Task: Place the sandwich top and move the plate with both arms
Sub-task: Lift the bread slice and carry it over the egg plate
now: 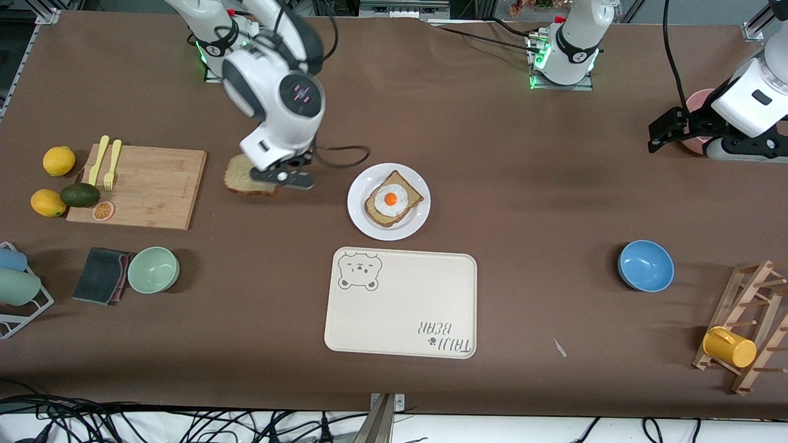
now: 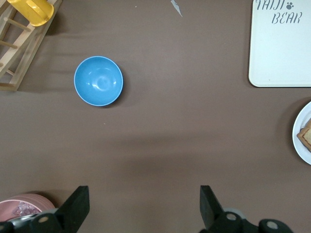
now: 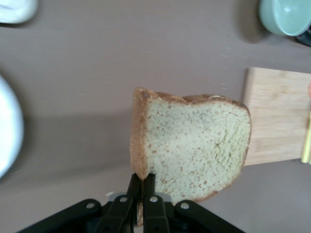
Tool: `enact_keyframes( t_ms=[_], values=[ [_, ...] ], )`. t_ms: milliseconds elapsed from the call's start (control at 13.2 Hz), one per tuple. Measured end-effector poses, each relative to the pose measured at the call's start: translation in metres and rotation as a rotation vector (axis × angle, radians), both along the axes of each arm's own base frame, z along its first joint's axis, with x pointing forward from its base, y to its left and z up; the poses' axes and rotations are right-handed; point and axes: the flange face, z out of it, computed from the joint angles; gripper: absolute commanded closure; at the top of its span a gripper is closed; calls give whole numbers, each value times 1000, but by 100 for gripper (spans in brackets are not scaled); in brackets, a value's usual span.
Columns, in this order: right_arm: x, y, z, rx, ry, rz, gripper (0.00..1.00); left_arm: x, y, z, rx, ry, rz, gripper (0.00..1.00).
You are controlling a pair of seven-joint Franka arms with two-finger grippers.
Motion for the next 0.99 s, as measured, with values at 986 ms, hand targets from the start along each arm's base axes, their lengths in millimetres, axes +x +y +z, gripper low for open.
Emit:
enact_keyframes(
  t_ms=[986],
  values=[
    [-8, 136, -23, 331, -38, 637, 100, 0, 0, 0, 0, 0, 0, 0]
  ],
)
